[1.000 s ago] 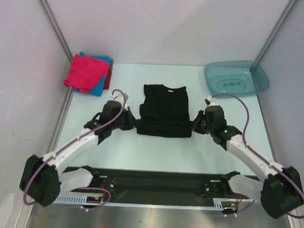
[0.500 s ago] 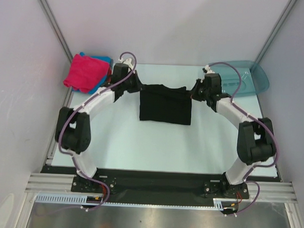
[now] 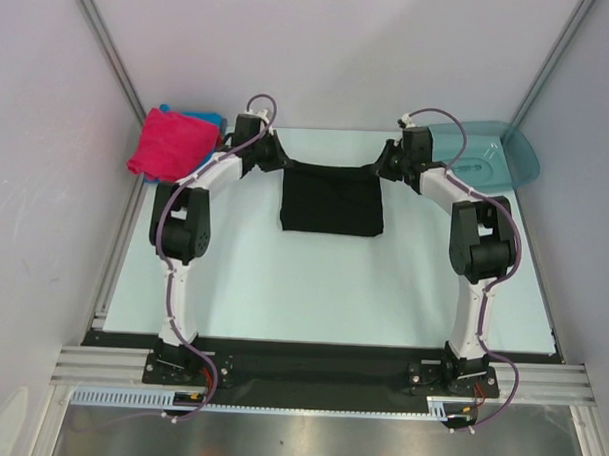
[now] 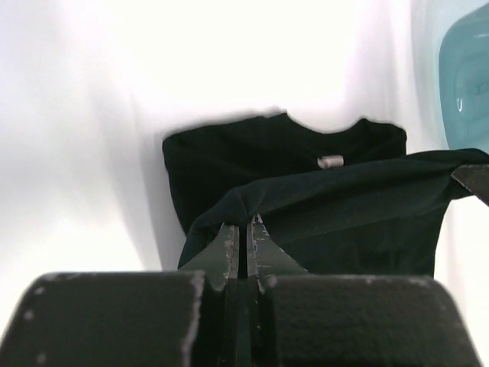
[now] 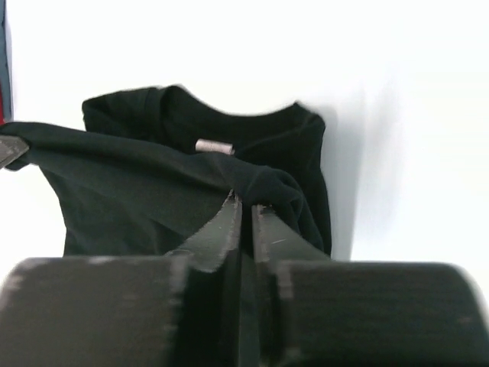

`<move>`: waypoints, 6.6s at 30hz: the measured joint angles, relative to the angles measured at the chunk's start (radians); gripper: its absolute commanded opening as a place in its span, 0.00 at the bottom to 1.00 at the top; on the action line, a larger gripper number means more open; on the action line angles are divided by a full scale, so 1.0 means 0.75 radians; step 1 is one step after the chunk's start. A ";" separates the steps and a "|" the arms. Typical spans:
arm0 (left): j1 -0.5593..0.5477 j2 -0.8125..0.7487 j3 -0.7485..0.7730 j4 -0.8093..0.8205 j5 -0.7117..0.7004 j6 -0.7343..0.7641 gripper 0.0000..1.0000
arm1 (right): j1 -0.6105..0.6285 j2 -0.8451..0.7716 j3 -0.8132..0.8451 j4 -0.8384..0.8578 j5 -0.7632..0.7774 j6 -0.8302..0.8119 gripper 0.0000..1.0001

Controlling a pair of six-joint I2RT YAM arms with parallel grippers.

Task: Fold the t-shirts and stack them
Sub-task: Fold the tshirt

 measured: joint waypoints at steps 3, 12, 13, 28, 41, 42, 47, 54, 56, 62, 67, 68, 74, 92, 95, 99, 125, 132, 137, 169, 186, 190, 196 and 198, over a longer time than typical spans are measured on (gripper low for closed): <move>0.010 0.098 0.126 -0.010 0.034 -0.001 0.13 | -0.013 0.043 0.047 0.001 -0.005 -0.003 0.37; 0.058 0.234 0.296 -0.001 0.093 0.000 0.85 | -0.056 0.125 0.126 0.028 0.039 -0.036 0.67; 0.068 0.234 0.296 0.002 0.089 0.001 0.86 | -0.059 0.125 0.125 0.035 0.048 -0.043 0.68; 0.109 0.015 0.061 0.122 0.320 -0.037 0.78 | -0.015 -0.061 0.105 -0.006 -0.001 -0.073 0.52; -0.016 -0.028 -0.014 0.151 0.492 -0.056 0.68 | 0.133 -0.086 0.066 -0.152 -0.067 -0.042 0.00; -0.017 -0.009 -0.009 0.150 0.492 -0.061 0.68 | 0.133 -0.069 0.071 -0.158 -0.068 -0.042 0.00; -0.014 0.145 0.083 0.098 0.485 -0.083 0.68 | 0.133 0.076 0.174 -0.225 -0.066 -0.043 0.00; -0.013 0.338 0.311 0.028 0.484 -0.087 0.69 | 0.132 0.220 0.314 -0.286 -0.062 -0.046 0.00; -0.010 0.398 0.424 0.016 0.484 -0.095 0.69 | 0.132 0.266 0.385 -0.293 -0.057 -0.057 0.00; 0.008 0.511 0.650 0.054 0.474 -0.152 0.70 | 0.114 0.426 0.640 -0.313 -0.041 -0.082 0.00; 0.050 0.556 0.725 0.111 0.451 -0.196 0.71 | 0.069 0.545 0.792 -0.326 -0.030 -0.089 0.02; 0.060 0.561 0.729 0.117 0.440 -0.202 0.71 | 0.060 0.554 0.799 -0.329 -0.020 -0.090 0.03; 0.102 0.487 0.573 0.146 0.398 -0.183 0.72 | 0.022 0.512 0.722 -0.324 0.069 -0.124 0.05; 0.046 0.259 0.119 0.156 0.404 -0.056 0.72 | -0.086 0.345 0.445 -0.353 0.261 -0.157 0.07; 0.043 0.198 0.042 0.166 0.413 -0.047 0.71 | -0.084 0.208 0.218 -0.307 0.233 -0.152 0.08; 0.041 0.106 -0.054 0.235 0.420 -0.048 0.71 | -0.035 0.024 0.066 -0.247 0.176 -0.146 0.09; -0.129 -0.029 -0.503 0.394 0.484 -0.116 0.64 | 0.025 -0.085 -0.446 0.042 -0.240 0.209 0.04; -0.130 -0.243 -0.729 0.415 0.329 -0.071 0.66 | 0.058 -0.240 -0.515 0.004 -0.175 0.175 0.07; -0.129 -0.382 -0.793 0.392 0.291 -0.046 0.67 | 0.110 -0.420 -0.533 -0.009 -0.151 0.139 0.08; -0.209 -0.620 -1.053 0.238 0.136 -0.011 0.68 | 0.166 -0.570 -0.716 -0.193 0.053 0.121 0.11; -0.195 -0.459 -0.485 0.070 0.027 -0.075 0.67 | 0.036 0.075 0.350 -0.404 -0.199 0.111 0.35; -0.151 -0.384 -0.337 -0.088 0.055 -0.163 0.68 | -0.008 0.196 0.563 -0.582 -0.279 0.151 0.43; -0.122 -0.285 -0.079 -0.297 0.066 -0.203 0.66 | -0.006 0.256 0.654 -0.686 -0.398 0.260 0.44; -0.117 -0.246 -0.032 -0.347 0.070 -0.202 0.68 | 0.004 0.307 0.679 -0.734 -0.412 0.273 0.44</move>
